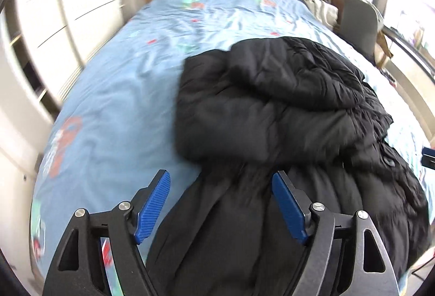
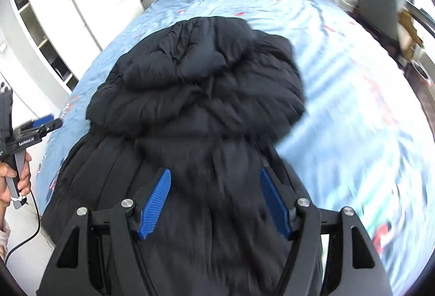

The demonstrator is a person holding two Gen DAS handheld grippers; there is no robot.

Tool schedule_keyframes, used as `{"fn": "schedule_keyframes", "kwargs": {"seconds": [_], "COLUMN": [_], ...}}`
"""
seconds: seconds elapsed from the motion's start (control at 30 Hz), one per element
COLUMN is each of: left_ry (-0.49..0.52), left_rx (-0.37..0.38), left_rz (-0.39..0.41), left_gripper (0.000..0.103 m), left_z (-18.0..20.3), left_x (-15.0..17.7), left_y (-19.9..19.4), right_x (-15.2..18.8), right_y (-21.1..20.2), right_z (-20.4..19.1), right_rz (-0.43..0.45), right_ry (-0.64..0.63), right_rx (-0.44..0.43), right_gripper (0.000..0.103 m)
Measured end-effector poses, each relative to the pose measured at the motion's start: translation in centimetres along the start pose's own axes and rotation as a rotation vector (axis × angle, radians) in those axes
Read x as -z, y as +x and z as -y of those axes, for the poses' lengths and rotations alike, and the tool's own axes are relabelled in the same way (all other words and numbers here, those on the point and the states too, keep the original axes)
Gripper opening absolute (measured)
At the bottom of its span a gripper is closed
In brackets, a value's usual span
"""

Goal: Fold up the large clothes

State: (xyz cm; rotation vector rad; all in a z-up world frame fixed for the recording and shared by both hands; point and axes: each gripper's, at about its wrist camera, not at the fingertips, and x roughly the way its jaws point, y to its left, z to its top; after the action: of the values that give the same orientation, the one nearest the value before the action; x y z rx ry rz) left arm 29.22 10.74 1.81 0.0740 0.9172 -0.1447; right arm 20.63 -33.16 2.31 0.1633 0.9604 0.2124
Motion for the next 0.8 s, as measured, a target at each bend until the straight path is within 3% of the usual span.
{"fn": "schedule_keyframes", "kwargs": {"seconds": [0.23,0.4,0.6,0.8], "left_ry": [-0.092,-0.155,-0.188,-0.259], "left_rx": [-0.059,-0.081,-0.085,-0.088], "left_rz": [0.061,0.101,0.115,0.084], "left_gripper": [0.083,0.087,0.091,0.092], "left_z": [-6.3,-9.7,-12.6,-14.6], "left_x": [6.6,9.2,12.6,15.9], "left_y": [-8.0,-12.3,-15.6,-15.7], "right_x": [5.4,8.5,11.6,14.0], "right_y": [-9.6,-14.2,-15.8,-15.3], "right_z": [3.5,5.7,7.1,8.5], "right_rz": [0.121,0.177,0.200,0.192], "right_ry": [0.100,0.165,0.228,0.292], "right_rx": [0.052,0.077,0.071,0.072], "right_gripper": [0.067,0.067,0.073,0.075]}}
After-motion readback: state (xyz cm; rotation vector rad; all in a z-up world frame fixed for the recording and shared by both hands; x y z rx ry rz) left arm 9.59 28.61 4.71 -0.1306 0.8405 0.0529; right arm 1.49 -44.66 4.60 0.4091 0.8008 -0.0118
